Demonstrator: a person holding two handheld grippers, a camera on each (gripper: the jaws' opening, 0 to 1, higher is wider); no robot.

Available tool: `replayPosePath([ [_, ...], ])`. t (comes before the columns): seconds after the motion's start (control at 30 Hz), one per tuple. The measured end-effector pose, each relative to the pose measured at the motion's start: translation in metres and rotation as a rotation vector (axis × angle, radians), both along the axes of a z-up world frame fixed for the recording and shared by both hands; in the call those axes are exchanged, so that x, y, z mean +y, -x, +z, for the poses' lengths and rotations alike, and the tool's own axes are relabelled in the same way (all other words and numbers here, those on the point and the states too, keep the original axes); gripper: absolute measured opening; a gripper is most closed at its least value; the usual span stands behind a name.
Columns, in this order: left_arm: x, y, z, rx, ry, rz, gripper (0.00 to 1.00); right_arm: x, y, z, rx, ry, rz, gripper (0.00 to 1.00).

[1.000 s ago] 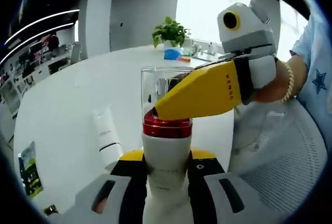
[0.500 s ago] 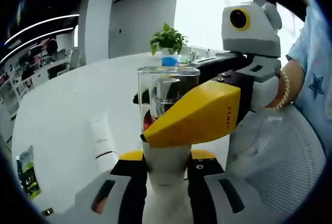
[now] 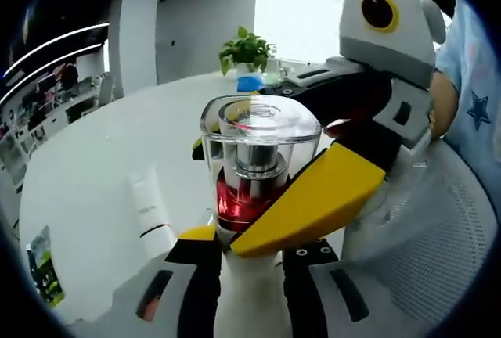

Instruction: Arrange the skincare products in the storage area until every visible bottle or jar stands upright without overlapping.

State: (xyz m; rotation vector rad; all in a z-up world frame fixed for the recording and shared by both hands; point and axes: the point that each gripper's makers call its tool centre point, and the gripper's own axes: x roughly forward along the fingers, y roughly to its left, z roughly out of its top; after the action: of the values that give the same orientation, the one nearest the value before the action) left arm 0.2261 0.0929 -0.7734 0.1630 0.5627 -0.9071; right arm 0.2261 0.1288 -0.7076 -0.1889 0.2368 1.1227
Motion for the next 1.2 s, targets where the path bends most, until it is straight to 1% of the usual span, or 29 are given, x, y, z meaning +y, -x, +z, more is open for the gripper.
replayPosePath([
  [0.07,0.0,0.002,0.001,0.015,0.021,-0.004,0.27,0.0,0.001,-0.001,-0.014,0.011,0.013,0.27],
  [0.1,-0.001,0.002,0.0,0.017,0.022,-0.005,0.28,-0.001,0.002,-0.005,-0.009,0.037,0.014,0.27],
  [0.13,-0.001,0.003,0.0,0.017,0.023,-0.007,0.28,-0.004,0.003,-0.015,0.0,0.097,0.026,0.27],
  [0.17,-0.002,0.003,0.0,0.017,0.023,-0.012,0.29,-0.004,0.004,-0.02,0.008,0.121,0.034,0.27],
  [0.23,-0.003,0.005,-0.001,0.021,0.02,-0.018,0.31,-0.001,0.003,-0.019,0.014,0.097,0.033,0.28],
  [0.37,-0.003,0.008,-0.004,0.028,-0.001,-0.032,0.32,-0.008,0.0,-0.02,0.015,0.131,0.037,0.32],
  [0.43,-0.003,0.008,-0.005,0.032,-0.003,-0.033,0.32,-0.013,0.0,-0.02,0.015,0.145,0.043,0.32],
  [0.57,-0.002,0.008,-0.005,0.032,-0.005,-0.033,0.31,-0.02,0.0,-0.019,-0.02,0.178,0.061,0.3],
  [0.67,-0.002,0.008,-0.005,0.032,-0.011,-0.034,0.31,-0.028,-0.004,-0.019,-0.042,0.196,0.066,0.32],
  [0.77,-0.002,0.008,-0.006,0.031,-0.018,-0.034,0.29,-0.035,-0.006,-0.02,-0.054,0.213,0.07,0.34],
  [0.9,-0.002,0.007,-0.005,0.011,-0.032,-0.032,0.23,-0.043,-0.006,-0.028,-0.056,0.236,0.086,0.3],
  [1.0,0.0,0.004,-0.003,-0.014,-0.046,-0.023,0.18,-0.047,-0.008,-0.03,-0.059,0.246,0.089,0.3],
  [1.1,0.002,0.002,-0.002,-0.018,-0.042,-0.009,0.14,-0.049,-0.01,-0.03,-0.051,0.238,0.09,0.29],
  [1.2,0.004,0.0,-0.001,-0.026,-0.037,0.007,0.12,-0.05,-0.01,-0.032,-0.041,0.242,0.088,0.26],
])
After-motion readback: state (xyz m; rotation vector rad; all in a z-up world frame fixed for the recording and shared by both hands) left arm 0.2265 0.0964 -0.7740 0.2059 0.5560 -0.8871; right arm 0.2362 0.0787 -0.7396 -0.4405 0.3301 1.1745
